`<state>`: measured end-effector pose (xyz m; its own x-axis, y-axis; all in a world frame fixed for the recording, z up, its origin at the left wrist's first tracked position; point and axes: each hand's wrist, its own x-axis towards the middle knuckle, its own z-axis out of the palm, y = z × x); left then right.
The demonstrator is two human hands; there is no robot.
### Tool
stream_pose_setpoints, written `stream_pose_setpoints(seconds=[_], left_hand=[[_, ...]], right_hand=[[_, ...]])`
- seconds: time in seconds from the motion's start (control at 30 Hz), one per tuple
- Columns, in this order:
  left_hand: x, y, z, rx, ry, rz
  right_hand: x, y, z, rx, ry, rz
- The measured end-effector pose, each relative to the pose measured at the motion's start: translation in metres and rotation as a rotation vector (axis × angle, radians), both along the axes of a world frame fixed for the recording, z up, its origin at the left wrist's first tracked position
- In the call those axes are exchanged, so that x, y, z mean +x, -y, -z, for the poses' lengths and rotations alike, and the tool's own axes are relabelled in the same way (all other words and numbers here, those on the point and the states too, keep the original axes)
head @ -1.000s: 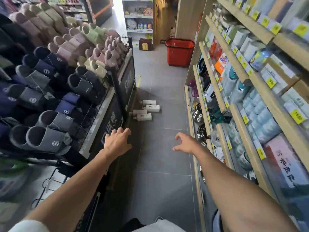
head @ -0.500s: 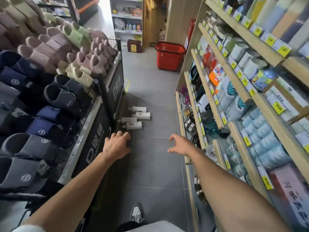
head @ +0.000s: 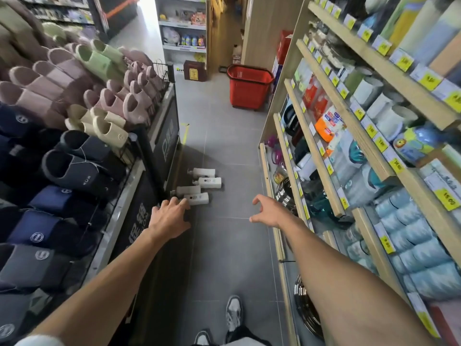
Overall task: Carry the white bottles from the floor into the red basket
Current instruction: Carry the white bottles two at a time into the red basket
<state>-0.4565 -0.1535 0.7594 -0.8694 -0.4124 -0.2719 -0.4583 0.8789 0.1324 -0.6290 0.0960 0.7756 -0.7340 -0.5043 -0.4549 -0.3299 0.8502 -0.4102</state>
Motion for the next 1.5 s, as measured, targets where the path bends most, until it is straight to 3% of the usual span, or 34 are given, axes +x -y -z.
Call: stream_pose_setpoints(seconds=[0.87,1.23,1.5], left_hand=[[-0.220,0.057,0.011,-0.022,0.054,-0.063],[-0.303,0.121,0.011,0.051,-0.005,-0.086],[-0.348,0.167,0.019,0.073,0.000,-0.107]], right_hand=[[-0.242,0.081,0.014,0.002,0.067,-0.104],[-0.304,0.147,-0.013,0.023,-0.086,-0.161],[-0.355,0.194,-0.015,0.021,-0.074,-0.181]])
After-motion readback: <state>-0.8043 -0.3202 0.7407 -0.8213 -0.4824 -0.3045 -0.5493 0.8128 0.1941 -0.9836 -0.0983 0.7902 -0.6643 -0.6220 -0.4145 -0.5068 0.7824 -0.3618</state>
